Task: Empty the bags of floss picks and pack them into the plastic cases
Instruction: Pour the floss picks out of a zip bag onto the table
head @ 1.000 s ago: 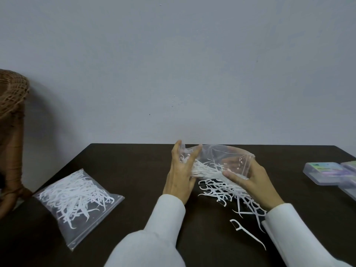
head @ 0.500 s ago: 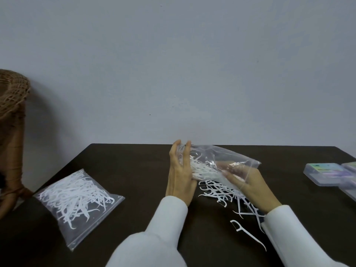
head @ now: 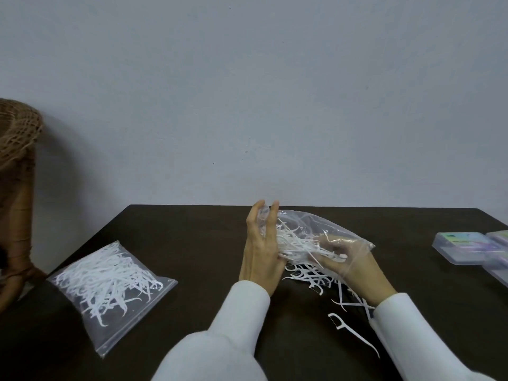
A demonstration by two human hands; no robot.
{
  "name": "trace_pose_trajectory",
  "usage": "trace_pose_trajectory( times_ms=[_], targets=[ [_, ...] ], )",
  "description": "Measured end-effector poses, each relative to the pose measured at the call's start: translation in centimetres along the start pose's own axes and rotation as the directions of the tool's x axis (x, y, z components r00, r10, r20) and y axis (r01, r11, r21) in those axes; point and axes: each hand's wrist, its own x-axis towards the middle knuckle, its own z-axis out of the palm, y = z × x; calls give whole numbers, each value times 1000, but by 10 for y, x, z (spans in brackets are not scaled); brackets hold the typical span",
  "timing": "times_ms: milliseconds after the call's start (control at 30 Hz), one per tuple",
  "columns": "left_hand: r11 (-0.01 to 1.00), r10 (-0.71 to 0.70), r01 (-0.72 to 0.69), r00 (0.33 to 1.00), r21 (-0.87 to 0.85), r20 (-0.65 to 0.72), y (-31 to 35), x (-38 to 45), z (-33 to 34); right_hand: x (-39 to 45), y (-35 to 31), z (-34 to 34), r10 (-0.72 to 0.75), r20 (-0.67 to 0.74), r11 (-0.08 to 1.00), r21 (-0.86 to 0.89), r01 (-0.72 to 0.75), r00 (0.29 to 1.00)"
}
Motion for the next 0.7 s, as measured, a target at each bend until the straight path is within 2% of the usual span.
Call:
trace_pose_trajectory(
  times_ms=[100,200,300,467,700],
  targets=[
    [1000,-18,18,1000,7,-1,-3,0,0,2,1,-4,-4,-54,999,33,6,999],
    [999,-50,50,999,7,-5,-6,0,-1,3,4,-6,-48,-65,998,-48,45,997],
    [998,-59,59,998,17,0,-8,0,-1,3,5,-7,-60,-85,997,-53,56,995],
    [995,-101,101,995,21,-14,-12,1,-1,2,5,-8,14,-145,1000,7,-13,989],
    [985,-169,171,983,22,-75,-20,2,-2,4,10,-10,49,-239,997,68,-33,970]
  ],
)
